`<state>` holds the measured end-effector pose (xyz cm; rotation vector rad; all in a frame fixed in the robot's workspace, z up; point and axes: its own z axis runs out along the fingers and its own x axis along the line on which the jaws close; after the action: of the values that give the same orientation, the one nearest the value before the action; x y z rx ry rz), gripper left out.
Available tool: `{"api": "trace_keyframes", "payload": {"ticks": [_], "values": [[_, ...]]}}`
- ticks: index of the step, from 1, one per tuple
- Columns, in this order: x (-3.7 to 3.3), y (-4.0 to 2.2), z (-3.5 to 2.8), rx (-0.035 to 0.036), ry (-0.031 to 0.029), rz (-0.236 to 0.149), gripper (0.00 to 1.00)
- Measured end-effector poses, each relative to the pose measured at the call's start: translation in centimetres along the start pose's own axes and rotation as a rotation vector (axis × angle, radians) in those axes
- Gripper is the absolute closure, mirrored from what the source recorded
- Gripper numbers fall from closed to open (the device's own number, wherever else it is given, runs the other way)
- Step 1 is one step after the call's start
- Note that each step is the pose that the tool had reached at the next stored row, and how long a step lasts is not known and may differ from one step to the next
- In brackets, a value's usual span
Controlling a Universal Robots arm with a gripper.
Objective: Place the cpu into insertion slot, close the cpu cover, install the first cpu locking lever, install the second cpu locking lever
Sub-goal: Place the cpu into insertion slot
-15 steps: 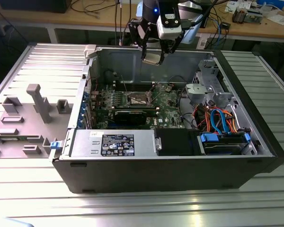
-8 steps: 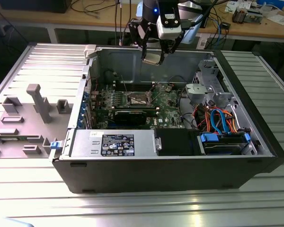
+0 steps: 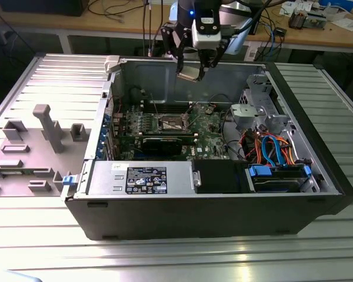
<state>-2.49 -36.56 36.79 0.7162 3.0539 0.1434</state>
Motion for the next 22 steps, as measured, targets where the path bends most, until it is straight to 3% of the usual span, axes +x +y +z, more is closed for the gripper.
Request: {"api": "trace_keyframes", "payload": {"ticks": [8,17,22], "values": [[0.00,0.00,0.04,-0.0013,-0.0067,0.075,0.45],[0.00,0.00,0.05,-0.0014,-0.0070,0.078,0.45],[0.00,0.00,0.05,-0.0019,-0.0089,0.099,0.45]]}}
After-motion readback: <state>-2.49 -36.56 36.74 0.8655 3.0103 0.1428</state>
